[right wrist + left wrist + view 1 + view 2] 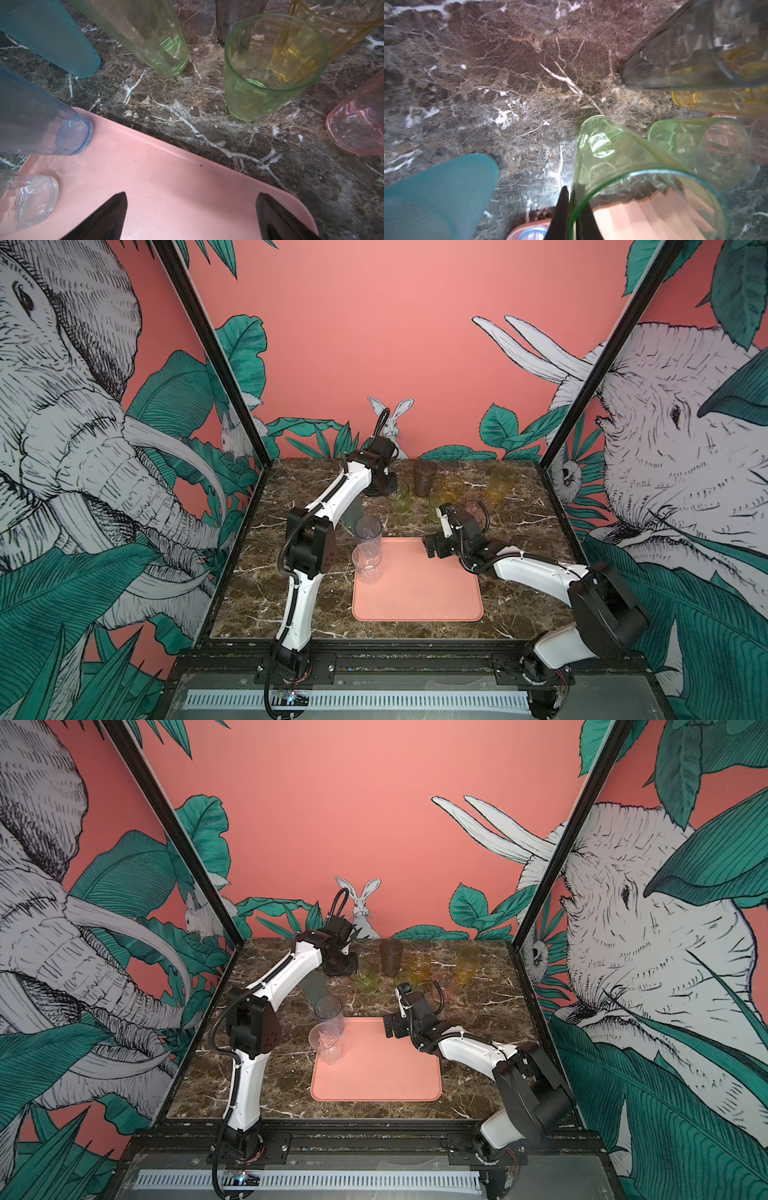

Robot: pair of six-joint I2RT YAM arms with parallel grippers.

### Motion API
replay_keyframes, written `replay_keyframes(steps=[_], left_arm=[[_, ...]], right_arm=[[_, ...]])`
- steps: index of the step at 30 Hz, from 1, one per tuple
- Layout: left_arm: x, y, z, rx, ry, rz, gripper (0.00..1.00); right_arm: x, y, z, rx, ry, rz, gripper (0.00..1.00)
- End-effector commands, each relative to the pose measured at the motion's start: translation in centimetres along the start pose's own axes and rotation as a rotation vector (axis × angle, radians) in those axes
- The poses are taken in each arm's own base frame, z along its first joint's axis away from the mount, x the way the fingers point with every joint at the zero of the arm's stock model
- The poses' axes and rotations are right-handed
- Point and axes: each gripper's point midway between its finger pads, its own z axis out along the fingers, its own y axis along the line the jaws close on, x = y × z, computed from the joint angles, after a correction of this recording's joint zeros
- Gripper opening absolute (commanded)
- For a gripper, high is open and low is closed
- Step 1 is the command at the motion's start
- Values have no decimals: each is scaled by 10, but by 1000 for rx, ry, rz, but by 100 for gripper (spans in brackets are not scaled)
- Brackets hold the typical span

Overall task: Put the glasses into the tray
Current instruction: 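Lift the green glass off the table with the left gripper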

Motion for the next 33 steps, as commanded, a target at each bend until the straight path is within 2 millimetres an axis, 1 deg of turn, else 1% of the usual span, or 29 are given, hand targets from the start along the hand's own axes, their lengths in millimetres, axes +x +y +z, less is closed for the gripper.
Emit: replay_keyframes(steps=[1, 5, 10, 13, 23, 27, 33], left_arm=[[-6, -4, -50, 29, -66, 10, 0], [-1, -5, -68, 35, -62, 30, 0], [7, -7, -97, 29, -71, 67, 0], [16, -8, -115, 21, -73, 93, 0], [51, -20, -167, 28, -72, 174, 0], [66, -23, -185, 33, -73, 194, 0], [89, -23, -203, 39, -65, 201, 0]], right_arm=[[-13, 7, 0, -17, -28, 11, 99], [-14, 6, 0, -14, -28, 11, 99], [-14, 6, -1, -12, -33, 11, 99], [-14, 6, -1, -12, -33, 13, 99], [-13, 7, 2, -19, -33, 22, 99], [-13, 8, 2, -24, -32, 23, 99], [-13, 8, 1, -25, -36, 24, 99]])
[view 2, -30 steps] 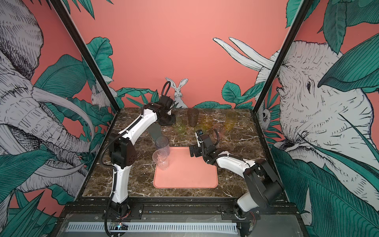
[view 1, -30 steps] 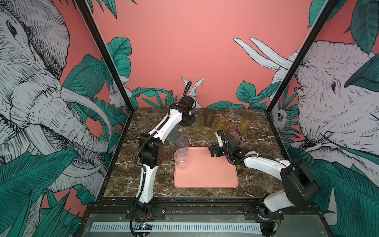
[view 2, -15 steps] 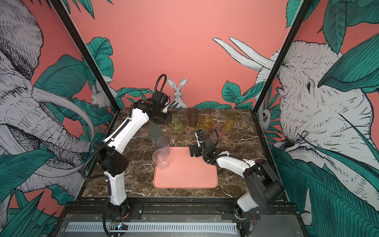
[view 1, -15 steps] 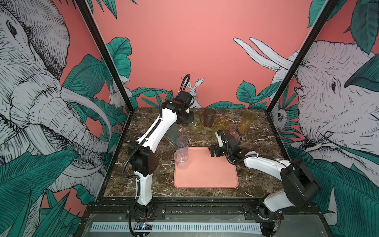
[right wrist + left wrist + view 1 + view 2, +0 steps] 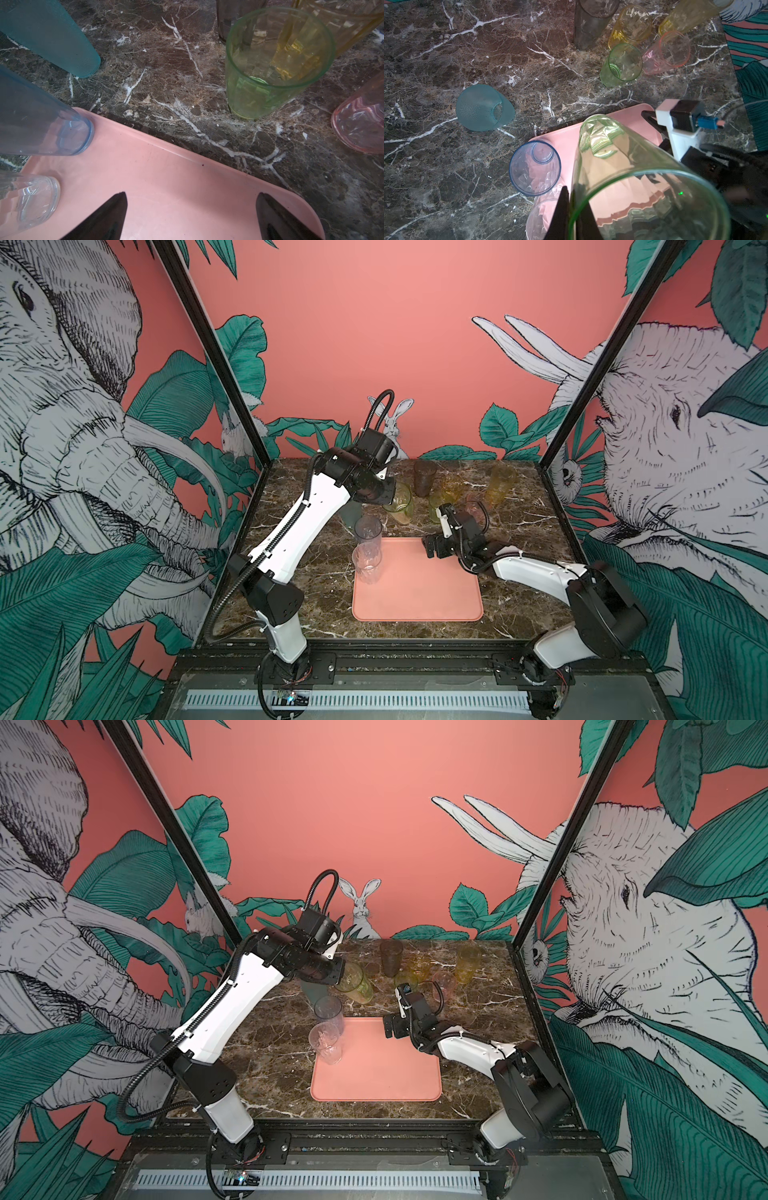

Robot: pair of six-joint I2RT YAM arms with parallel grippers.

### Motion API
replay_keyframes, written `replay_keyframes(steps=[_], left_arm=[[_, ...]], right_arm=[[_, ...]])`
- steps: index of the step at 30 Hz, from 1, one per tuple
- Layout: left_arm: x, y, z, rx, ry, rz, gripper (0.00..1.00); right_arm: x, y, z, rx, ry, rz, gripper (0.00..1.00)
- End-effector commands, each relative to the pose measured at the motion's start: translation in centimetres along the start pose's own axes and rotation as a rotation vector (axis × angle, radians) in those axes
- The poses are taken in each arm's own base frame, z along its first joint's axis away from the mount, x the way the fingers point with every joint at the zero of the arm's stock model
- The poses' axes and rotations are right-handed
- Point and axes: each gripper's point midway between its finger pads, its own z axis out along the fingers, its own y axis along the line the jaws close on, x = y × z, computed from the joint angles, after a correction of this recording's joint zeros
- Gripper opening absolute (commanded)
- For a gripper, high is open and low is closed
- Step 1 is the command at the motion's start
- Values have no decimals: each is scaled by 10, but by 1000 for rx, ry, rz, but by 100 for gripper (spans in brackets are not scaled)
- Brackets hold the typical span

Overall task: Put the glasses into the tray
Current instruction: 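Lift the green glass off the table with the left gripper, then carry the green glass over the pink tray with the left gripper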

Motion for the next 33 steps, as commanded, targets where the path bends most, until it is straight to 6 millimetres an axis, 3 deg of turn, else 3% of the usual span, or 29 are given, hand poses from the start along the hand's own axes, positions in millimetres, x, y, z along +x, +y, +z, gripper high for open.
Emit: replay_keyframes(steps=[1, 17, 27, 33], left_arm=[[17, 4, -26, -13, -7, -8, 0], [68, -4, -80, -4, 30, 30, 0], [103, -2, -84, 7, 71, 39, 0], [134, -5, -72, 58, 152, 33, 0]], right_arm=[[-16, 7, -2, -17, -44, 8, 99], [-16, 6, 0, -12, -44, 7, 98], [-14, 6, 3, -9, -36, 5, 98], [-12, 7, 6, -15, -26, 9, 98]])
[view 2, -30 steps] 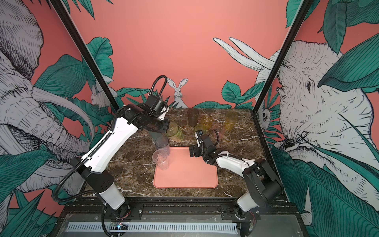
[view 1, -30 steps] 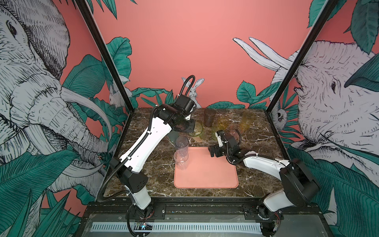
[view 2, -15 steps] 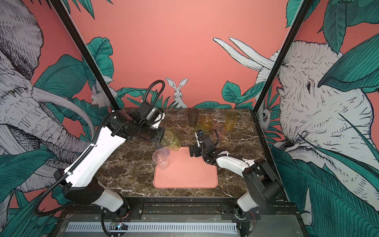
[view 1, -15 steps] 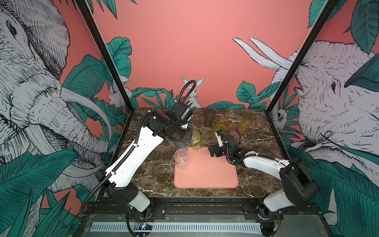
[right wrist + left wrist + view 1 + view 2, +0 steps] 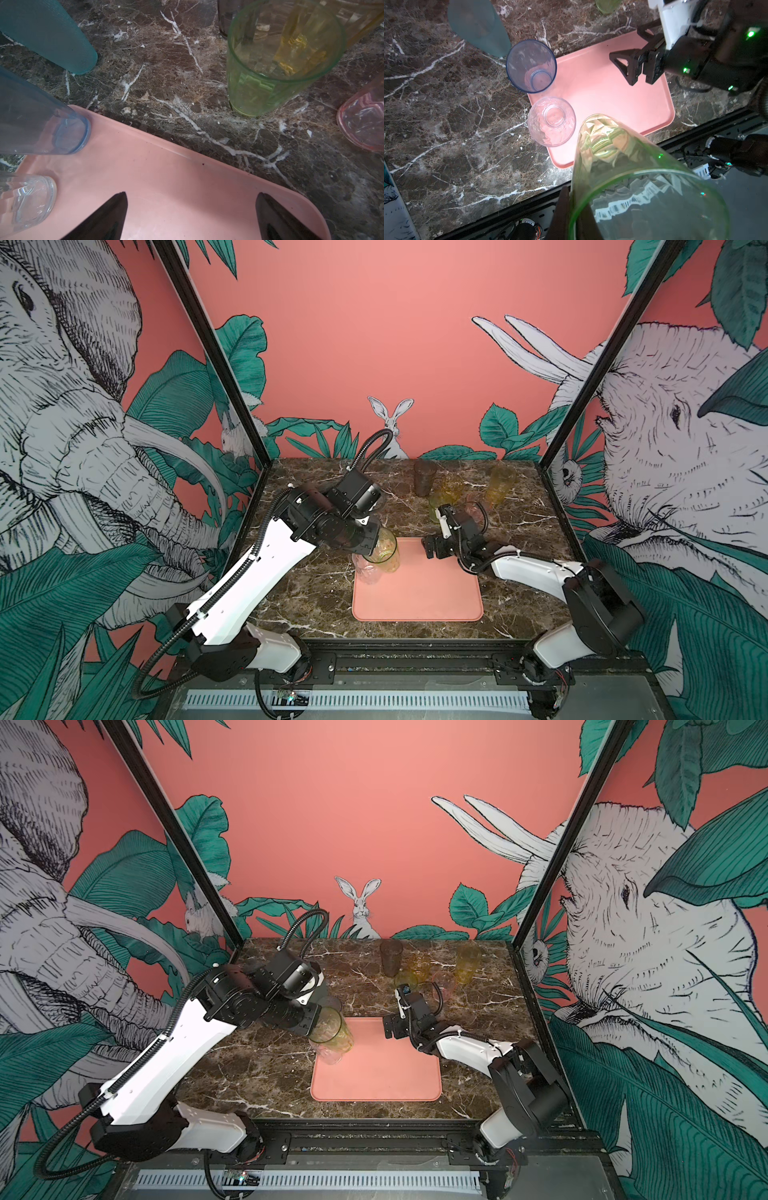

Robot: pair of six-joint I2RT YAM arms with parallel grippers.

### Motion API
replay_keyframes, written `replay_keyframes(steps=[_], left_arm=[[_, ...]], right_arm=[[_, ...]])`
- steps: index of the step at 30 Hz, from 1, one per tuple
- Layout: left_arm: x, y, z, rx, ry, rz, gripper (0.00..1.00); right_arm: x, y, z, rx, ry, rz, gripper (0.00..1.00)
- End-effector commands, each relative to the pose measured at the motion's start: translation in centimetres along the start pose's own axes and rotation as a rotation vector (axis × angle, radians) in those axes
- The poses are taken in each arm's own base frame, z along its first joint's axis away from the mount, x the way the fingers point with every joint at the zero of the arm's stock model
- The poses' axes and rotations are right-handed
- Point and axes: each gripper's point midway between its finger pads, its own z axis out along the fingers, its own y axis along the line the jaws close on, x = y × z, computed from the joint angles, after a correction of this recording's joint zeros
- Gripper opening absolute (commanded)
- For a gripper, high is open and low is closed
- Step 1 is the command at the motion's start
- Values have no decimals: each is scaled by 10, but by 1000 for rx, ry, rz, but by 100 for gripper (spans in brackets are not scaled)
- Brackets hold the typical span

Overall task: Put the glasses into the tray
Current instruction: 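Carry the green glass over the pink tray with the left gripper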

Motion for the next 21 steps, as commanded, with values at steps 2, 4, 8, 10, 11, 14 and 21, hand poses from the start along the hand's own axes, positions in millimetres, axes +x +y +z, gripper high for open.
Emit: replay_keyframes(steps=[2, 4, 8, 10, 11, 14, 21], left_arm=[[17, -6, 1, 64, 22, -21, 0], [23, -7, 3, 76, 30, -24, 0], [34, -6, 8, 89, 53, -25, 0], [38, -6, 11, 93, 63, -29, 0], [40, -5, 12, 91, 67, -31, 0], [46, -2, 17, 79, 85, -34, 0], [69, 12, 34, 27, 135, -49, 0]], right_arm=[[-18, 8, 0, -20, -43, 9, 98], [-18, 9, -1, -22, -44, 9, 98], [-18, 8, 0, -21, -41, 9, 98], [-18, 8, 0, -20, -41, 9, 98], [-17, 8, 1, -19, -40, 9, 98], [-17, 8, 1, -17, -38, 9, 98], [-17, 8, 1, -19, -36, 10, 98]])
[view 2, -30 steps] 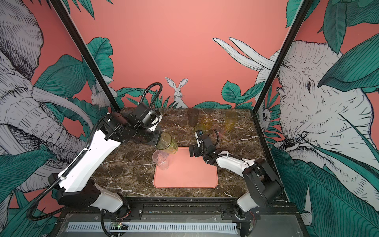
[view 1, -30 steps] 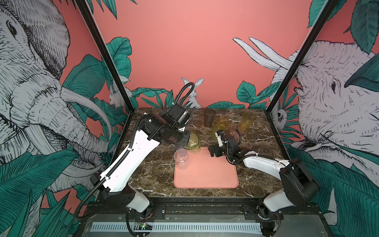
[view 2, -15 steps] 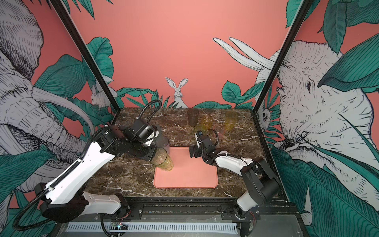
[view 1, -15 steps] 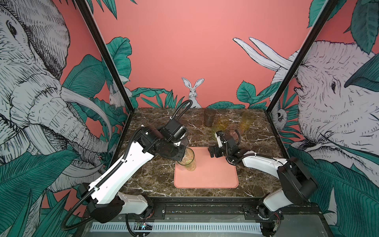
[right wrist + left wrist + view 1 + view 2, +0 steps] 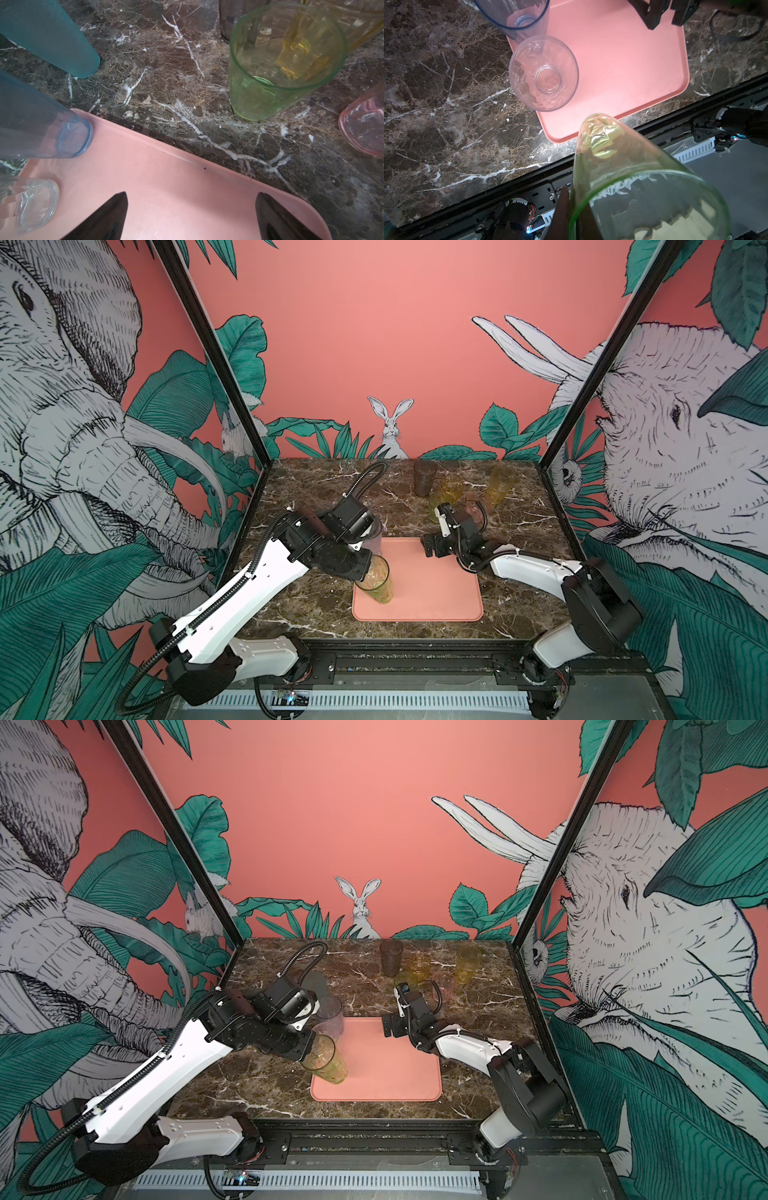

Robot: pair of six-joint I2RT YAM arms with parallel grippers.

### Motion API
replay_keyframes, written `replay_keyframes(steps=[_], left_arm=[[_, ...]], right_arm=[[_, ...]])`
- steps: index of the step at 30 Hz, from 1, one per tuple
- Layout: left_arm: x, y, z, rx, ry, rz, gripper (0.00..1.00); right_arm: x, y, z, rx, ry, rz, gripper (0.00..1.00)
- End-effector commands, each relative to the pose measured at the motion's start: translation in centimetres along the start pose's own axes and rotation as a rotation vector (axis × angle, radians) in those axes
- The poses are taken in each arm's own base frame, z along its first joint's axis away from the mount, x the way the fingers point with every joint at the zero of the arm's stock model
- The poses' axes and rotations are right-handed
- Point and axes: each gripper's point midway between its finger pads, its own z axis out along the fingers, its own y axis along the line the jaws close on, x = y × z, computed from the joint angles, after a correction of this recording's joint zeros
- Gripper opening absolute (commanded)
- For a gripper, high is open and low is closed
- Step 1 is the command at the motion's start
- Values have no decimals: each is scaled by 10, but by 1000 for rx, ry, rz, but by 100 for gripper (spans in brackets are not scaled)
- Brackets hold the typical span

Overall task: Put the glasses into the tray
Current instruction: 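Carry the green glass over the pink tray with the left gripper, then lower the green glass onto the tray corner nearest the robot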

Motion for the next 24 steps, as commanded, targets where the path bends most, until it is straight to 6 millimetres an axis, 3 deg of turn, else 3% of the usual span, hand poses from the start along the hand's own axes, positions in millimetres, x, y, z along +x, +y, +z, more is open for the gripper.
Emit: replay_keyframes(steps=[1, 7, 24], left_arm=[[10, 8, 5, -16, -6, -33, 0], [27, 20, 26, -40, 13, -64, 0], [34, 34, 67, -112, 42, -91, 0]], right_arm=[[-11, 6, 1, -12, -26, 9, 98], [-10, 7, 3, -20, -23, 16, 98], [-10, 6, 3, -13, -18, 15, 98]])
